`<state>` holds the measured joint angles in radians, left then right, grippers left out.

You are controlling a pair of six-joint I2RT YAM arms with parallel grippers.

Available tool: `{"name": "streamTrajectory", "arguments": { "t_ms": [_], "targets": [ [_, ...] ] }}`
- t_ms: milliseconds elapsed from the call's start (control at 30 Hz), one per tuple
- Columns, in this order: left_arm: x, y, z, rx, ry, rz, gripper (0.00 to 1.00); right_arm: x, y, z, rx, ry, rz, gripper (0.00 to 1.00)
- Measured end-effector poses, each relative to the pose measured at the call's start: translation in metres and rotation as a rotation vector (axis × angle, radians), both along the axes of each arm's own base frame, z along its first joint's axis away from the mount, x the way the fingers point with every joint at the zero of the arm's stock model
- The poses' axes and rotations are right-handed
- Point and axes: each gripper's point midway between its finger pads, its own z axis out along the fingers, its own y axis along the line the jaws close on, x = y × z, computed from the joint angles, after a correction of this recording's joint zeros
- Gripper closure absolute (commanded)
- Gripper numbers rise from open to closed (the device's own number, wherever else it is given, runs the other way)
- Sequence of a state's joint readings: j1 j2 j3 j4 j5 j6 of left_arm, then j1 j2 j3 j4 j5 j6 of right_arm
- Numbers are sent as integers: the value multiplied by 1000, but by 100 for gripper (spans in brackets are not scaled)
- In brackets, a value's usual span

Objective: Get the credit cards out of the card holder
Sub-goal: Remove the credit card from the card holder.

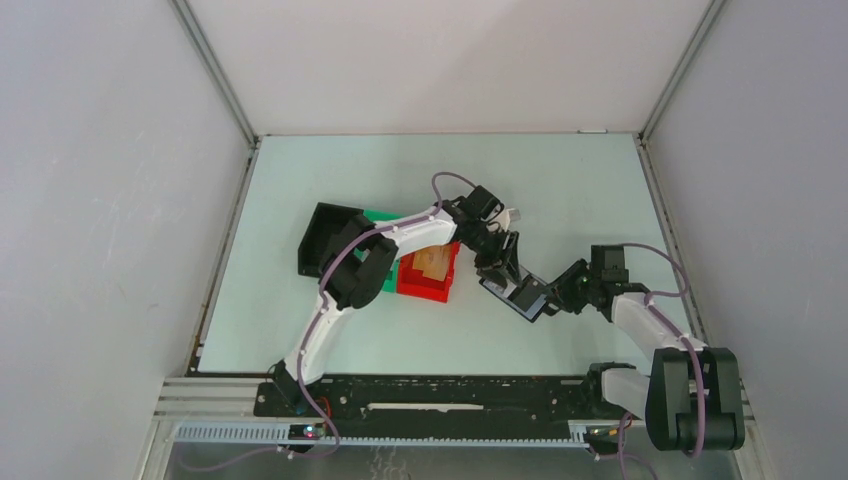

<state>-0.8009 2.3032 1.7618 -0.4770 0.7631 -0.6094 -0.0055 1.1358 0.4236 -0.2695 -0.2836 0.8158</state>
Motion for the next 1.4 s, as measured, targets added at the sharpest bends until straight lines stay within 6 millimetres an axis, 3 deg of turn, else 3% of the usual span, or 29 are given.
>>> {"name": "streamTrajectory", "arguments": {
  "t_ms": [367, 767, 1400],
  "targets": [
    [-1, 1, -10, 18, 17, 1, 48, 3, 9, 7, 20, -38, 18, 66],
    [-1, 1, -11, 18, 18, 2, 49, 3, 3, 25, -26, -108, -14, 65],
    [0, -2, -14, 5, 23, 2, 50, 2, 21, -5, 3, -17, 39, 65]
  ]
}}
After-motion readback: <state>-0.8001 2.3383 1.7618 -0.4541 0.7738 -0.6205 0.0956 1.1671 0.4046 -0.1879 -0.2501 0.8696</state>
